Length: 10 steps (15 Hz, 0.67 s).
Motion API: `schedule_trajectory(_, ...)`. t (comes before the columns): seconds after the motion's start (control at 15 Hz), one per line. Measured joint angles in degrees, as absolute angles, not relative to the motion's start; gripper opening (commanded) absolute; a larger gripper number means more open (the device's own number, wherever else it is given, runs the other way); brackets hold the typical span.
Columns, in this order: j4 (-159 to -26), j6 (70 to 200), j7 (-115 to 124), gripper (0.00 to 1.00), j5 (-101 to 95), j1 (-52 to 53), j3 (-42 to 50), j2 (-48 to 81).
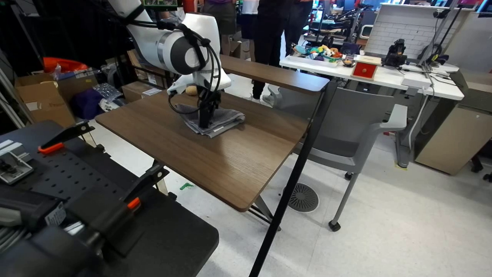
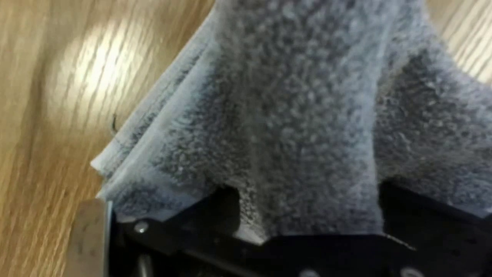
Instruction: Pick up the brown toy and move it to the left. Wipe the top of the table with the grey towel.
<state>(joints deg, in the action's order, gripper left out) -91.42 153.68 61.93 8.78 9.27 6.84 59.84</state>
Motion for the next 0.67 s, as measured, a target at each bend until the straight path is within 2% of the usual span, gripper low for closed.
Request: schedule_trajectory(0.67,-93.2,158.2,63.9,1.0,8.2,7.4,17.8,61.6)
